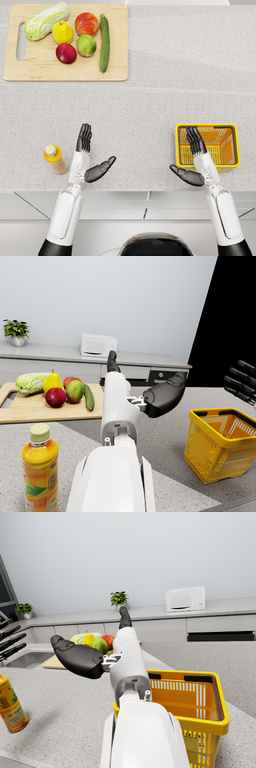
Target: Pick up the lemon tea and place it into the yellow basket
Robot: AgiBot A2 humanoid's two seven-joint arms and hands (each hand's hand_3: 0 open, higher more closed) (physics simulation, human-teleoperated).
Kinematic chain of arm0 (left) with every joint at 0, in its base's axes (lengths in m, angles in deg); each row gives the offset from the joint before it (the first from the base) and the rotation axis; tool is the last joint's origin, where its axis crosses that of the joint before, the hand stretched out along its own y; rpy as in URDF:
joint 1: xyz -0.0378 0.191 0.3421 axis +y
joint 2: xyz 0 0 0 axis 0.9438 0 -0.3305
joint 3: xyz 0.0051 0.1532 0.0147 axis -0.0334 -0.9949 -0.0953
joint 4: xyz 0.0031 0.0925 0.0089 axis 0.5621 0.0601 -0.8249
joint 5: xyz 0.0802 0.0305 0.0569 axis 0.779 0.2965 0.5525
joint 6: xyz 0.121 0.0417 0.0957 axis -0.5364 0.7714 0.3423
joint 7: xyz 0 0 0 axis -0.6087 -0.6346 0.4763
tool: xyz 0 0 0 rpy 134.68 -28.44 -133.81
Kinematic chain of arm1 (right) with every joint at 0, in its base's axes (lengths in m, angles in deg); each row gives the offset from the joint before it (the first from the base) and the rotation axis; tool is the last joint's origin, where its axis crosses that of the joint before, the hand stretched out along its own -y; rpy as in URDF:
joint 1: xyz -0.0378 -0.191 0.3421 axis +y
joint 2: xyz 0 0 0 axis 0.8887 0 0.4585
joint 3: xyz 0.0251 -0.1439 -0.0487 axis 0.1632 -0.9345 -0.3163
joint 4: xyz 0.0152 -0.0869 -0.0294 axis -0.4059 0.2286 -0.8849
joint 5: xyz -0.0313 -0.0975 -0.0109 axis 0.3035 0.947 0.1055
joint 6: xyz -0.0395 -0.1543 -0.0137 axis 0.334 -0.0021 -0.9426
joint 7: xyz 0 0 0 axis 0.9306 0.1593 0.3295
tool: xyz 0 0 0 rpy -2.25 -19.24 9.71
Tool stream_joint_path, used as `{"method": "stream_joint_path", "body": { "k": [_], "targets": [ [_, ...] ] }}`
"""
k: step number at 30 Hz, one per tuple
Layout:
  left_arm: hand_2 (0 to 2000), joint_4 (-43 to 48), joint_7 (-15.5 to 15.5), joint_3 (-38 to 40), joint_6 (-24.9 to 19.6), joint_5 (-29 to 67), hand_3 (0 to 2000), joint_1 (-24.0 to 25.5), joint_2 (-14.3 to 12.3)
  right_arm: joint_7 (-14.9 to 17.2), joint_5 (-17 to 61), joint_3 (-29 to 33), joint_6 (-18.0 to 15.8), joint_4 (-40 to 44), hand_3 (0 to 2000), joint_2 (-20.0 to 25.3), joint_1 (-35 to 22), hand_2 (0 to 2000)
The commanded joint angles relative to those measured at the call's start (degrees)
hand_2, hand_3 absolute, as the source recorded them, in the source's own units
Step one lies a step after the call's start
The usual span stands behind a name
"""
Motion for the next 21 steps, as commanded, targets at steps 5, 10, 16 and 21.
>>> {"method": "stream_joint_path", "body": {
  "k": [5,10,16,21],
  "targets": [
    [0,0.00,0.00,0.00,0.00,0.00,0,0.00,0.00,0.00,0.00,0.00,0.00,0.00,0,0.00,0.00,0],
    [0,0.00,0.00,0.00,0.00,0.00,0,0.00,0.00,0.00,0.00,0.00,0.00,0.00,0,0.00,0.00,0],
    [0,2.65,4.24,6.50,-4.25,0.00,0,-0.55,-0.91,-4.26,0.00,3.38,4.21,-4.14,0,1.74,-2.10,0],
    [0,5.74,5.48,18.10,-5.49,12.71,0,1.45,-1.53,-5.50,12.71,11.33,5.43,-7.39,0,2.09,-1.48,0]
  ]
}}
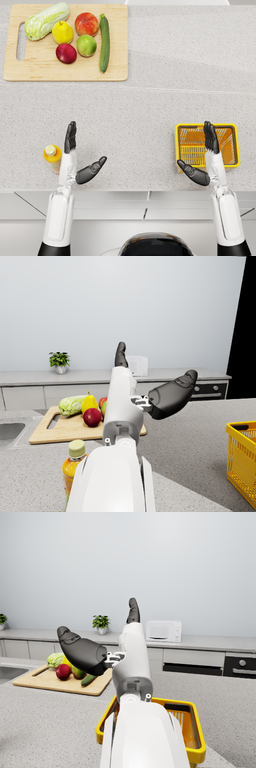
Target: Pick up the lemon tea and place it into the yellow basket
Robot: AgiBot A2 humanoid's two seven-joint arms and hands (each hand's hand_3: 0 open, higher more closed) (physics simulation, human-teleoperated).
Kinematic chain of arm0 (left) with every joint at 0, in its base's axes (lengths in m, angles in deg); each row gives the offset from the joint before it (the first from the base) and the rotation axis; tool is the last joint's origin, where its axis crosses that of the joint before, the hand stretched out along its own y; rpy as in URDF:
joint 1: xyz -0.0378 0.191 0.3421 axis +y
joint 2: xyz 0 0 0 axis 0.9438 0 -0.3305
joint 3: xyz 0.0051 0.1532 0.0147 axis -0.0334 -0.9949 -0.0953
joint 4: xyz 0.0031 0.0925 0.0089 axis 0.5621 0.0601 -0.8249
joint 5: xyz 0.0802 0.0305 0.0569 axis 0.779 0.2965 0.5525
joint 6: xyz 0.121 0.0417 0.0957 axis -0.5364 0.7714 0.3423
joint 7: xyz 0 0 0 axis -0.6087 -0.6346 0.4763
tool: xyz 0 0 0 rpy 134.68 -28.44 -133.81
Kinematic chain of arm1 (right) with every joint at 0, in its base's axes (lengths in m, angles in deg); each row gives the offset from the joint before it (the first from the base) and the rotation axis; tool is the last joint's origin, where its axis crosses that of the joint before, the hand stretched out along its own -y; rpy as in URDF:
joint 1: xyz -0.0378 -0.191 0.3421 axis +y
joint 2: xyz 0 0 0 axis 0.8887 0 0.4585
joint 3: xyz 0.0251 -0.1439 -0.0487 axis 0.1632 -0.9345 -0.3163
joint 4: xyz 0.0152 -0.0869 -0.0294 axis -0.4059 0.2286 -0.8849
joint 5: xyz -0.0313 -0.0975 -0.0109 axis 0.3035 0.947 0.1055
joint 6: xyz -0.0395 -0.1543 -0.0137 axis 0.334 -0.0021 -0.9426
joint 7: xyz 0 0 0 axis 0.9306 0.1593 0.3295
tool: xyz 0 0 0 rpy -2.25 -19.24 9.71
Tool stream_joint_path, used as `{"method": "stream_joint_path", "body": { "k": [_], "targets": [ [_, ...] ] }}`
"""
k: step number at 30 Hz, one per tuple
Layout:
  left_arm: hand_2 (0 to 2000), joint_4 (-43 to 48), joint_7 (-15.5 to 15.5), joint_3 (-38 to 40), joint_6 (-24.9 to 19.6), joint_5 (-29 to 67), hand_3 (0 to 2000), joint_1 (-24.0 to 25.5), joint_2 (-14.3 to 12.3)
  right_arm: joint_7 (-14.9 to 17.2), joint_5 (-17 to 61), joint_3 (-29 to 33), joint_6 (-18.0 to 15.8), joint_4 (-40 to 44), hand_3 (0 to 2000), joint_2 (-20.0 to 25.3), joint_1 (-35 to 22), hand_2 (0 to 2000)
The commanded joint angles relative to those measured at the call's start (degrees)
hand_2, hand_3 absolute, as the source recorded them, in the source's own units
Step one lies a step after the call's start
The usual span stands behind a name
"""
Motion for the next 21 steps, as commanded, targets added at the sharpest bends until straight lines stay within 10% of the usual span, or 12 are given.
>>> {"method": "stream_joint_path", "body": {
  "k": [1,14,21],
  "targets": [
    [0,2.54,0.08,10.44,-0.08,2.56,0,0.40,-0.24,-0.08,2.56,6.07,0.08,-1.39,0,0.15,-0.40,0],
    [0,-10.16,0.29,16.74,-0.29,8.95,0,7.76,-4.12,-0.29,8.96,6.70,0.28,-1.87,0,1.35,0.13,0],
    [0,-27.24,0.29,13.45,-0.29,9.02,0,3.61,-4.06,-0.29,9.04,4.06,0.28,-3.20,0,2.07,0.36,0]
  ]
}}
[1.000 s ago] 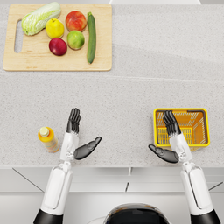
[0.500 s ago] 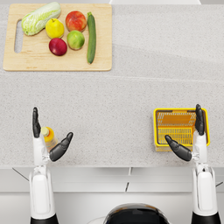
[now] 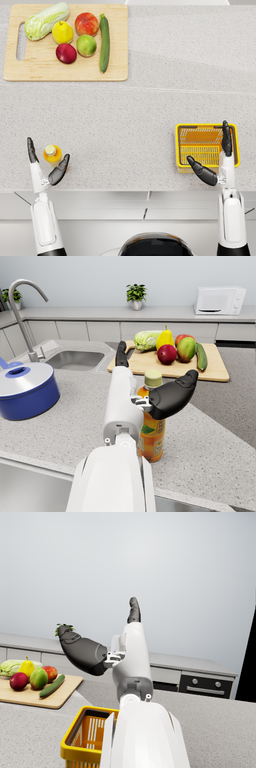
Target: Pick up the lemon tea and place it into the yellow basket
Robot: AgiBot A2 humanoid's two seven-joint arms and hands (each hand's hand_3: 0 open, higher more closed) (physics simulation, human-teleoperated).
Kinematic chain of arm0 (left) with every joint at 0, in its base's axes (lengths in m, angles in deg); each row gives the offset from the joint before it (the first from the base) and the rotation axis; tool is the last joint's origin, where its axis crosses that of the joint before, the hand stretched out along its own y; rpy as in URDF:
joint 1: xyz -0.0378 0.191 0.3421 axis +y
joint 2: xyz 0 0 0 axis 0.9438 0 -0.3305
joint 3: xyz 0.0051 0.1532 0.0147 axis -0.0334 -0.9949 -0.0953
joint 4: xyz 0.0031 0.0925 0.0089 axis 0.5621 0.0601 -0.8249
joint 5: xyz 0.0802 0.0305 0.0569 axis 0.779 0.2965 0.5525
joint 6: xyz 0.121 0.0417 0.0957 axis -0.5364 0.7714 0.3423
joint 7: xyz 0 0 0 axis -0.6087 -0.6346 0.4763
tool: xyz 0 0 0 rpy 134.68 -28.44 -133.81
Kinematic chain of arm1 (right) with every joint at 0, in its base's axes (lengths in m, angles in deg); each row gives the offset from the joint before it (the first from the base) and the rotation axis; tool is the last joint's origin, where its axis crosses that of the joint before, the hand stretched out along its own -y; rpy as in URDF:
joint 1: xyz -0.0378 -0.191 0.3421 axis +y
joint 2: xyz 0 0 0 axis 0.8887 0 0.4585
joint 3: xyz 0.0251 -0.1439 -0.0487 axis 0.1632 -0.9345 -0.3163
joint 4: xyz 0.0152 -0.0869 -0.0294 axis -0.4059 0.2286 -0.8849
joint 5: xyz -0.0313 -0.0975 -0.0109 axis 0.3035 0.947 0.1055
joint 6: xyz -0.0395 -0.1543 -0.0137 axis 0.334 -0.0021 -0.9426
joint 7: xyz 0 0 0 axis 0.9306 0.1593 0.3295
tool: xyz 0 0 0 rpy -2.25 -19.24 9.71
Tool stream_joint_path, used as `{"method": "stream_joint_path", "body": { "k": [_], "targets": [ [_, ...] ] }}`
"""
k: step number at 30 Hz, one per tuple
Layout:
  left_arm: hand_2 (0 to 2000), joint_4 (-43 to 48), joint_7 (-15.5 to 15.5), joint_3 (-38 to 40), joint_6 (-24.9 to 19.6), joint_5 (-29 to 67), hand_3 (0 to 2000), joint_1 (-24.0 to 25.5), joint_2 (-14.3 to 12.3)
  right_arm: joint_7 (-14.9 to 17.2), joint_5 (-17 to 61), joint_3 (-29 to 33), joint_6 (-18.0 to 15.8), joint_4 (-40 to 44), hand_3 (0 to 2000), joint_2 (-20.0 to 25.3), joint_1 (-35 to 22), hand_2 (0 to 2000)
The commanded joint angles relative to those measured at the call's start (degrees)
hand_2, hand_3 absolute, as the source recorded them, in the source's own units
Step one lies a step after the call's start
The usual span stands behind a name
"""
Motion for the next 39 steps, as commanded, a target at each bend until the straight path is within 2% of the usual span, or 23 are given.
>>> {"method": "stream_joint_path", "body": {
  "k": [1,7,10,11,12,14,16,19,21,23,26,29,33,36,39],
  "targets": [
    [0,-10.04,0.00,-1.99,0.00,0.00,0,-4.33,0.43,0.00,0.00,-1.75,0.00,-0.70,0,0.19,-0.42,0],
    [0,-24.46,0.00,-4.54,0.00,0.01,0,-11.26,0.16,0.00,0.01,-2.47,0.00,-0.14,0,0.89,-0.68,0],
    [0,-30.78,0.02,-5.73,-0.18,0.00,0,-13.19,-0.16,0.00,0.01,-2.63,0.00,-0.62,0,1.24,-0.82,0],
    [1361,-30.32,0.02,-5.70,-0.21,-0.01,327,-12.86,-0.29,0.00,0.01,-2.76,0.00,-0.72,0,1.39,-1.00,0],
    [2000,-30.72,0.30,-5.47,-3.79,-0.06,653,-12.80,-0.31,0.00,0.01,-2.70,0.00,-0.72,0,1.49,-1.00,0],
    [2000,-29.14,0.28,-6.41,-7.34,0.04,1307,-12.31,-0.06,0.00,0.01,-2.86,0.00,-0.67,0,1.67,-0.88,0],
    [2000,-25.60,0.27,-6.59,-7.08,0.04,1960,-11.11,0.02,0.00,0.00,-3.44,0.00,-0.73,0,1.91,-0.99,0],
    [2000,-12.68,0.30,-6.33,-5.24,0.06,2000,-9.28,-0.41,0.00,0.00,-5.31,0.00,0.40,0,2.49,-1.70,0],
    [2000,-4.20,0.21,-7.63,-5.35,0.07,2000,-10.15,-0.51,0.00,0.00,-9.79,0.00,1.04,0,4.11,-4.09,0],
    [2000,4.54,0.06,-10.74,-5.47,0.06,2000,-12.26,-0.60,0.00,0.00,-14.39,0.00,2.98,0,6.67,-5.96,0],
    [2000,12.39,0.00,-16.26,-5.58,0.05,2000,-17.08,-1.74,0.00,0.00,-18.38,0.00,5.25,0,8.78,-7.36,0],
    [2000,14.67,0.01,-22.21,-5.76,0.04,2000,-22.32,-5.37,0.00,0.00,-21.02,0.00,7.70,0,9.89,-8.70,0],
    [2000,15.13,0.07,-30.22,-5.80,0.03,2000,-26.26,-10.60,0.00,0.00,-23.83,0.00,12.57,0,12.15,-10.97,0],
    [2000,14.76,0.12,-37.23,-5.86,0.02,2000,-26.07,-11.72,0.00,-0.01,-25.28,0.00,16.01,0,14.56,-13.66,0],
    [2000,13.79,0.15,-41.11,-5.90,0.02,2000,-24.83,-11.19,0.00,0.00,-24.60,0.00,16.92,0,16.06,-15.41,0]
  ]
}}
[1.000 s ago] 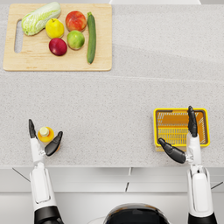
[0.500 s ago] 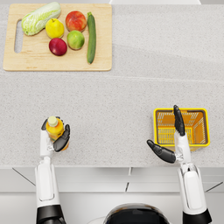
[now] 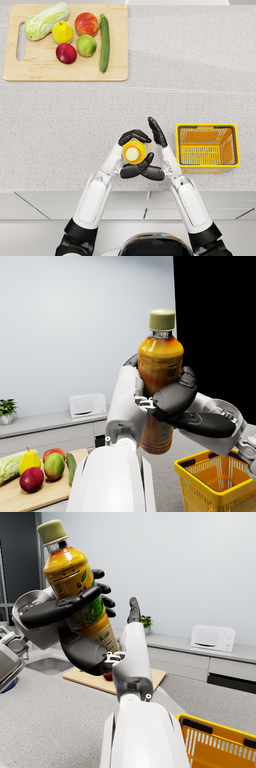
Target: Pick up the lemon tea and place it into the yellow basket
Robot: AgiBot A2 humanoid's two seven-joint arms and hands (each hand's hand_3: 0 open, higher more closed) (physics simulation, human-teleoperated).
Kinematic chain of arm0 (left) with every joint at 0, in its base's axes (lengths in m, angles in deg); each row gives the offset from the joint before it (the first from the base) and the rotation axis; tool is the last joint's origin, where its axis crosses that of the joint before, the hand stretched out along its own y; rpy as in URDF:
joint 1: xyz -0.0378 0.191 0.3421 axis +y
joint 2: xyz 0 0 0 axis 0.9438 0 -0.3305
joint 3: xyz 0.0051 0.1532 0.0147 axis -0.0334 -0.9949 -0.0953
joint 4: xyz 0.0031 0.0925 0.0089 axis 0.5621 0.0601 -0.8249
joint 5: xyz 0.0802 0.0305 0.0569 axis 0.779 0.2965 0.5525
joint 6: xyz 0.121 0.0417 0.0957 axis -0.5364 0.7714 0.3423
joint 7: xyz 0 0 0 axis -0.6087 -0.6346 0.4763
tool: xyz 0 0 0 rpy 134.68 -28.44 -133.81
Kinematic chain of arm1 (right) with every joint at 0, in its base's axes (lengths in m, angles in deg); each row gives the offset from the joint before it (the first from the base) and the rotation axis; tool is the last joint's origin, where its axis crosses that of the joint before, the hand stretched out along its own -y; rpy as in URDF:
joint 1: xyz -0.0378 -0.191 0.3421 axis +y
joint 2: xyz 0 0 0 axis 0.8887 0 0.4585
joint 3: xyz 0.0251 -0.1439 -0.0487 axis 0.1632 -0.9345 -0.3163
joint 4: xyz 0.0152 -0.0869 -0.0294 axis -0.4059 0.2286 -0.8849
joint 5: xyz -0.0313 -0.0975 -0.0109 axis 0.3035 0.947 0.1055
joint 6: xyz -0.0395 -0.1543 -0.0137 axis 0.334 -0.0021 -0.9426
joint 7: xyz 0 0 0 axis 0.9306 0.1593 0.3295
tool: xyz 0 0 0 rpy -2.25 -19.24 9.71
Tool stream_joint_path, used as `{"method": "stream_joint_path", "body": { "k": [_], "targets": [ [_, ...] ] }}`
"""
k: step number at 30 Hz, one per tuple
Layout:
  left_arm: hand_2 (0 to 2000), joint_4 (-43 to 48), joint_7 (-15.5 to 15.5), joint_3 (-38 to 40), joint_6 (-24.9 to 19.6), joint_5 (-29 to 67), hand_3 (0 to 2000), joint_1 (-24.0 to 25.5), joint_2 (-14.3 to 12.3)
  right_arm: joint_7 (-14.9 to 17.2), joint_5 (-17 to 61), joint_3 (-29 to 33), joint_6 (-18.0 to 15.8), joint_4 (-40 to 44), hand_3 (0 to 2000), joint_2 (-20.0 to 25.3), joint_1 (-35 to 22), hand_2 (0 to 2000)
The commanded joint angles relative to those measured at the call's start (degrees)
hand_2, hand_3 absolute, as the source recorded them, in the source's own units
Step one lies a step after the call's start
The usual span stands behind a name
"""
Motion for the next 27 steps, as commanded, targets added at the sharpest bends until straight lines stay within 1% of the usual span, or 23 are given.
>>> {"method": "stream_joint_path", "body": {
  "k": [1,3,5,6,7,8,9,10,11,12,13,14,15,16,17,18,19,20,21,23,25,27],
  "targets": [
    [2000,-0.66,-0.15,-6.58,-0.19,0.16,2000,-0.37,-0.10,0.03,0.08,-0.35,-0.42,2.12,0,2.30,-3.50,0],
    [2000,-1.52,-0.35,-9.73,-0.22,0.55,2000,-0.74,0.83,0.18,0.25,-1.02,-3.81,2.77,0,2.58,-4.72,0],
    [2000,-2.01,-0.19,-12.23,0.35,0.69,2000,-0.79,2.30,0.32,0.35,-0.88,-5.74,2.25,0,2.50,-5.45,0],
    [2000,-2.43,0.01,-12.73,0.73,0.70,2000,-1.04,2.79,0.42,0.40,-21.12,-6.67,1.56,327,-15.12,-17.96,1361],
    [2000,-2.39,0.07,-12.60,-0.27,0.71,2000,-1.31,3.19,0.20,0.46,-5.65,-7.63,1.56,653,-2.42,-7.94,2000],
    [2000,-2.55,0.13,-12.71,0.11,0.70,2000,-1.59,3.55,0.24,0.48,-6.67,-10.03,1.25,980,-3.68,-8.22,2000],
    [2000,-2.44,0.22,-12.95,0.04,0.70,2000,-1.77,4.05,0.25,0.49,-7.26,-11.68,1.25,1307,-4.25,-8.57,2000],
    [2000,-2.44,0.40,-13.25,0.34,0.58,2000,-1.98,4.34,0.39,0.53,-7.65,-14.58,1.12,1633,-4.62,-9.09,2000],
    [639,-2.68,0.56,-13.32,0.34,0.44,1673,-2.08,4.65,0.65,0.51,-8.25,-18.77,0.78,1960,-5.22,-9.42,2000],
    [0,-2.31,0.53,-13.63,1.39,0.35,1347,-2.12,5.22,0.79,0.46,-8.79,-20.66,0.82,2000,-5.48,-9.89,2000],
    [0,-1.32,0.46,-13.46,2.44,0.28,1020,-2.00,5.91,0.67,0.40,-9.08,-20.75,0.99,2000,-5.97,-10.24,2000],
    [0,0.92,0.44,-12.82,2.59,0.20,693,-1.69,6.79,0.54,0.36,-9.18,-21.98,1.02,2000,-6.55,-10.64,2000],
    [0,3.34,0.35,-11.01,2.89,0.19,367,-0.79,8.23,0.56,0.29,-7.62,-22.76,0.51,2000,-6.88,-11.15,2000],
    [0,5.14,0.23,-8.70,3.15,0.22,40,0.27,9.75,0.68,0.26,-5.52,-22.46,0.01,2000,-6.92,-11.40,2000],
    [0,7.22,0.18,-4.85,3.55,0.19,0,2.32,12.45,0.64,0.22,-1.76,-22.12,-1.31,2000,-7.12,-11.25,2000],
    [0,9.43,0.08,-0.06,4.21,0.15,0,5.06,14.63,0.31,0.20,2.58,-21.06,-2.45,2000,-6.82,-11.41,2000],
    [0,11.44,0.02,4.90,4.69,0.12,0,7.71,16.11,0.11,0.18,7.00,-19.35,-3.26,2000,-6.79,-11.41,2000],
    [0,13.20,-0.03,10.12,5.03,0.10,0,9.74,16.55,-0.13,0.16,11.42,-17.89,-3.39,2000,-6.85,-11.41,2000],
    [0,14.11,-0.06,13.97,5.28,0.08,0,10.81,16.33,-0.27,0.13,14.28,-17.13,-3.33,2000,-7.00,-11.05,2000],
    [0,14.17,-0.11,20.86,5.58,0.05,0,12.27,15.30,-0.52,0.08,20.91,-16.66,-3.81,2000,-7.37,-9.50,2000],
    [0,12.92,-0.13,24.10,5.73,0.03,0,12.89,14.71,-0.59,0.05,25.53,-17.32,-4.24,2000,-7.35,-6.85,2000],
    [0,10.97,-0.14,24.71,5.81,0.01,0,13.16,14.63,-0.42,0.02,29.29,-18.22,-3.33,2000,-6.94,-4.18,2000]
  ]
}}
